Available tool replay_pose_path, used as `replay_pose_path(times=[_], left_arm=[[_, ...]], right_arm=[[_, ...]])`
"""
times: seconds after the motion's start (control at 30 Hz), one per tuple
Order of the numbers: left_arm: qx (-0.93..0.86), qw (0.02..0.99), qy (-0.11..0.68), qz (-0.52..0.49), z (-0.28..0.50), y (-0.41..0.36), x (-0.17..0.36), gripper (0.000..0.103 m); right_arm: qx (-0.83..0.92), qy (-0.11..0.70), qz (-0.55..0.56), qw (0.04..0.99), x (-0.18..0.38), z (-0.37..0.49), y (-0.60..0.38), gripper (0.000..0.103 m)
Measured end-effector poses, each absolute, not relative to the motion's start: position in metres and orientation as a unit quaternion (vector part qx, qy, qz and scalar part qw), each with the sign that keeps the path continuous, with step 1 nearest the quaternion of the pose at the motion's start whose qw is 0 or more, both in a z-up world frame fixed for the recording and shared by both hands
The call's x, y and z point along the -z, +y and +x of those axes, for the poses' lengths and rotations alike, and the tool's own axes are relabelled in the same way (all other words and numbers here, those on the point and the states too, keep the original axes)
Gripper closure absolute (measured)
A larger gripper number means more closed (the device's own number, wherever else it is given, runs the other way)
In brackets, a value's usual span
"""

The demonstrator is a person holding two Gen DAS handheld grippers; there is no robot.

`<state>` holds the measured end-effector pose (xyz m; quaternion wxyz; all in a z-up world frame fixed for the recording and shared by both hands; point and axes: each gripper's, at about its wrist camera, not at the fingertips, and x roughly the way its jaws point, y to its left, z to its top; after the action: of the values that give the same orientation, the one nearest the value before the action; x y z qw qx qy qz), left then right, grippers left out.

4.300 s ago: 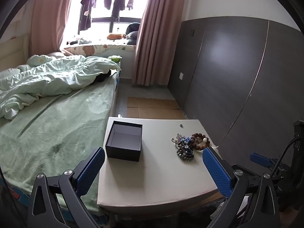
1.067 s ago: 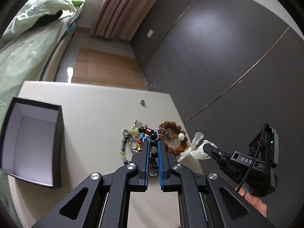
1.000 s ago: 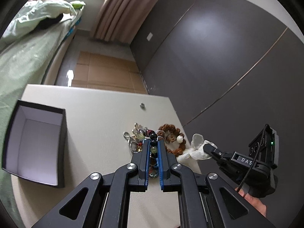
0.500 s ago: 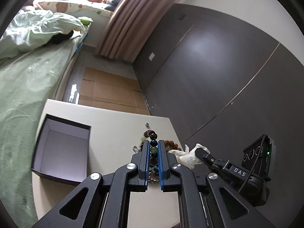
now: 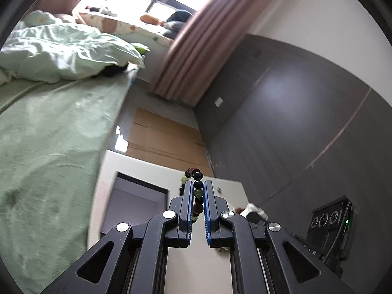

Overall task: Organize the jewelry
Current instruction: 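Carry the bracelet into the black box with the left tool while the right tool moves the bag aside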

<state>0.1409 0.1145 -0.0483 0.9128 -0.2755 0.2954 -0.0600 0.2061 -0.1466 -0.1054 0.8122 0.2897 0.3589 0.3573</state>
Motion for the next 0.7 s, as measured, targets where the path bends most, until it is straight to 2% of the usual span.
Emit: replay_pose_path(times=[0.57, 0.6, 0.67, 0.7], left_arm=[[0.001, 0.904, 0.271, -0.33, 0.123, 0.175, 0.053, 0.095], [0.002, 0.903, 0.273, -0.331, 0.124, 0.175, 0.054, 0.095], [0.005, 0.903, 0.277, -0.329, 0.126, 0.173, 0.056, 0.095], [0.008, 0.902, 0.28, -0.328, 0.128, 0.171, 0.057, 0.095]], right_arm=[[-0.402, 0.421, 0.285, 0.762, 0.144, 0.222, -0.044, 0.1], [-0.397, 0.428, 0.276, 0.764, 0.145, 0.224, -0.039, 0.097], [-0.384, 0.455, 0.257, 0.761, 0.153, 0.231, -0.031, 0.073], [-0.379, 0.464, 0.255, 0.759, 0.156, 0.232, -0.032, 0.05]])
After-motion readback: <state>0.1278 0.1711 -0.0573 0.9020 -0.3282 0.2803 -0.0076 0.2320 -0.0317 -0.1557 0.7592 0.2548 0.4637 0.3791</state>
